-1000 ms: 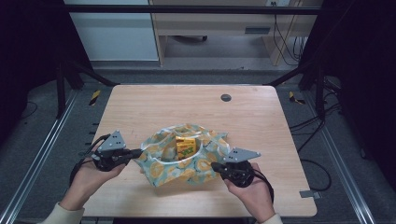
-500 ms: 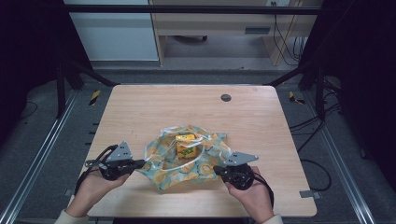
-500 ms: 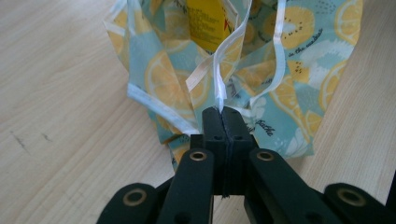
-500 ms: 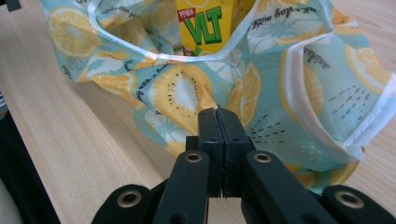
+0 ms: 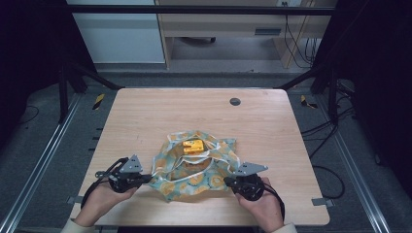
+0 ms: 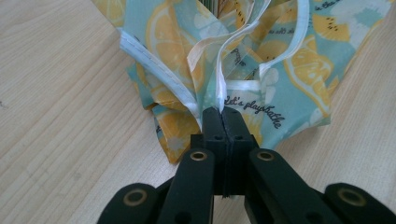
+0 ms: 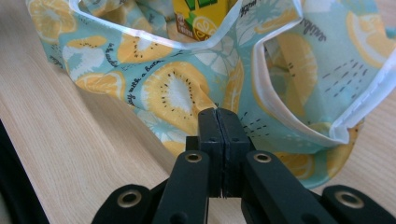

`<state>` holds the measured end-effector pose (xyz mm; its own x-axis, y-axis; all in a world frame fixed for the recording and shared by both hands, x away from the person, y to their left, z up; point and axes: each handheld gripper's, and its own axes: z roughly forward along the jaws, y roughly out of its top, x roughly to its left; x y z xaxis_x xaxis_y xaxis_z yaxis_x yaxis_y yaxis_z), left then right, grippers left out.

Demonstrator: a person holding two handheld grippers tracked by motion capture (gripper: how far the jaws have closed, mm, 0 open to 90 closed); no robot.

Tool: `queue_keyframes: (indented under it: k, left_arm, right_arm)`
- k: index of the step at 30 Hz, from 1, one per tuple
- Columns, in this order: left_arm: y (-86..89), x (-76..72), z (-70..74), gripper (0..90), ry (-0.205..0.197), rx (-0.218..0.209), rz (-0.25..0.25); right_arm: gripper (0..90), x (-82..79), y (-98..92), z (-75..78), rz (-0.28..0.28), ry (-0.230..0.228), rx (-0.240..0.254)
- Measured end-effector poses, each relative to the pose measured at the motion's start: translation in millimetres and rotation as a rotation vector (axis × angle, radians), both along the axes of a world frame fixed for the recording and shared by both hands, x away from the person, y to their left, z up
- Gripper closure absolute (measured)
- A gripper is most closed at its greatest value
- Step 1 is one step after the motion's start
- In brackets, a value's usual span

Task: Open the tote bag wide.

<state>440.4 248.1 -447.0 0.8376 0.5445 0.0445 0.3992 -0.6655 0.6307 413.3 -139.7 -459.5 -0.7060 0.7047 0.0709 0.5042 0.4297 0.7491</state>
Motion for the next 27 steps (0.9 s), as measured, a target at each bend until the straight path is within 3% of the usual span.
queue_keyframes:
  k: [5, 10, 12, 19, 22, 27]
  left_arm:
    - [1.4, 1.2, -7.0, 89.8, 0.011, 0.022, 0.003]
    - [4.6, 0.8, -11.5, 89.7, 0.02, 0.013, 0.015]
    - [5.6, 0.6, -11.9, 89.6, 0.019, 0.007, 0.018]
    - [8.4, 1.1, -12.2, 89.5, 0.012, 0.0, 0.026]
    - [9.3, 1.3, -12.4, 89.5, 0.013, 0.005, 0.025]
    - [10.4, 0.7, -12.3, 89.5, 0.01, 0.012, 0.022]
  right_arm:
    - [89.2, -1.1, 1.9, -6.9, 0.008, 0.019, -0.018]
    - [85.2, -0.7, 2.6, -7.9, 0.01, 0.016, -0.013]
    - [75.8, -2.8, 4.4, -2.0, 0.017, 0.002, -0.007]
    - [67.9, -6.4, 4.4, 24.4, 0.022, -0.051, 0.009]
    - [67.0, 2.9, 3.0, 44.7, 0.012, -0.087, 0.0]
    - [66.4, 20.0, 6.1, 58.2, 0.0, -0.121, -0.016]
